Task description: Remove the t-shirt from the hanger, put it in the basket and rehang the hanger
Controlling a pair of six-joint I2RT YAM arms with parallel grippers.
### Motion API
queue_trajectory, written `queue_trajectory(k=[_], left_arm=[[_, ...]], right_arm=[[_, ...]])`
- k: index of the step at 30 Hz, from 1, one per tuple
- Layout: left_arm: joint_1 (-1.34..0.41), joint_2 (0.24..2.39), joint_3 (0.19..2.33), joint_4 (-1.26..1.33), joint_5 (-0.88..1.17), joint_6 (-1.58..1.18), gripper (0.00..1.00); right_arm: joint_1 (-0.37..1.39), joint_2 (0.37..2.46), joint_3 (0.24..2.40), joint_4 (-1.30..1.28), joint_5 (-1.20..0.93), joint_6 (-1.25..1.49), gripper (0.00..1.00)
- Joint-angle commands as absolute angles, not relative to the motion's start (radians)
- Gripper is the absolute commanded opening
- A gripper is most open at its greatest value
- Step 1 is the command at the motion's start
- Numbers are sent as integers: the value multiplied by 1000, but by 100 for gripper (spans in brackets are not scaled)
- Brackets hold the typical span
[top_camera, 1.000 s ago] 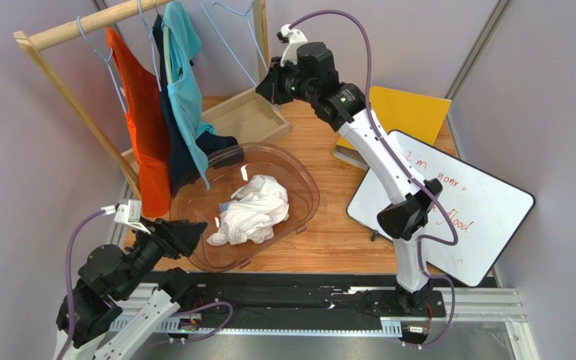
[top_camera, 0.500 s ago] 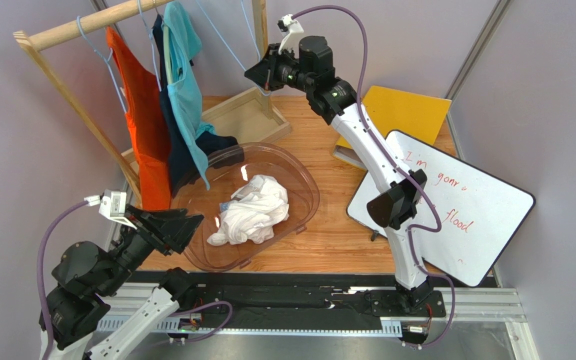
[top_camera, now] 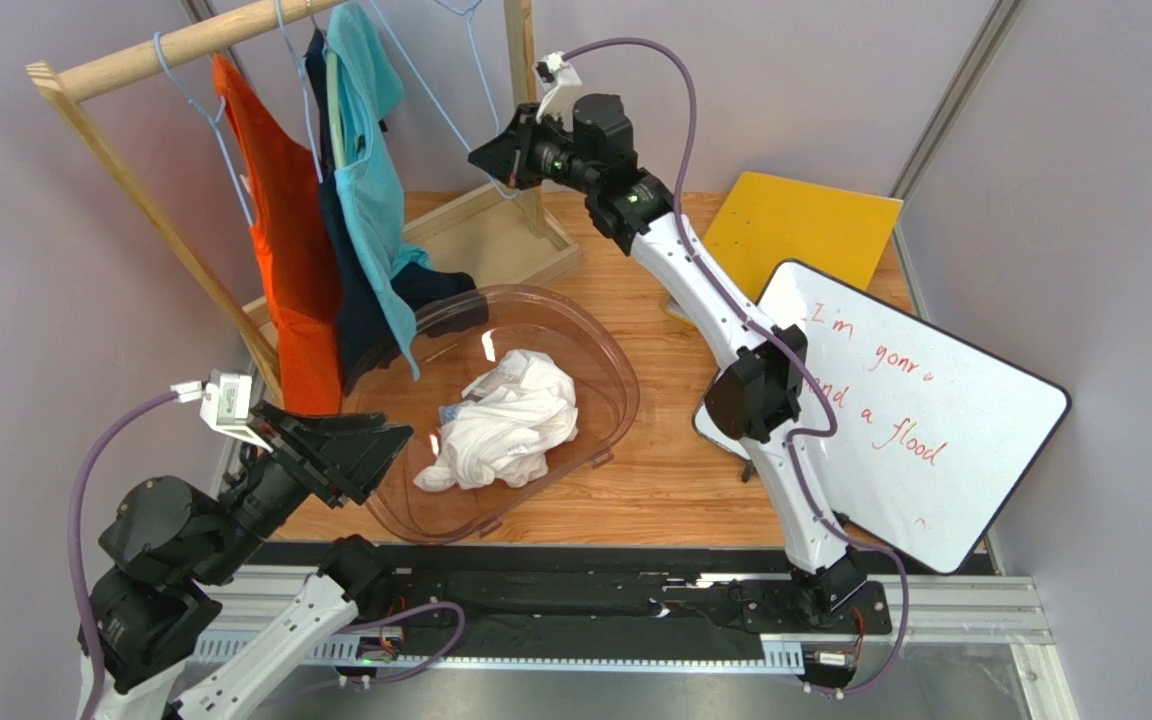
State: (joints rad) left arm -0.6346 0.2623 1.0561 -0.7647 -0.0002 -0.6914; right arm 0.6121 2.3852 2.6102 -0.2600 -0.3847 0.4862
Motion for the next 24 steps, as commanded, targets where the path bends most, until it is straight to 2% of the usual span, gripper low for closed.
queue_trajectory(k=[1, 8, 12, 16, 20, 24], left_arm=[[-635, 245, 1058, -749, 8, -724, 71], [-637, 267, 1069, -721, 2, -712, 71], [-635, 415, 1149, -673, 12, -683, 71], [-637, 578, 1334, -712, -82, -681, 71], [-637, 754, 1451, -657, -207, -603, 76], [-634, 975, 1713, -669, -232, -522, 76]], right_arm=[[612, 2408, 2677, -138, -413, 520, 0], [623, 2427, 2684, -109, -408, 512, 0], [629, 2399, 2675, -117, -394, 489, 0], [627, 2401, 2687, -94, -396, 492, 0], [629, 2376, 2655, -106, -394, 489, 0], [630, 2344, 2640, -127, -411, 486, 0]])
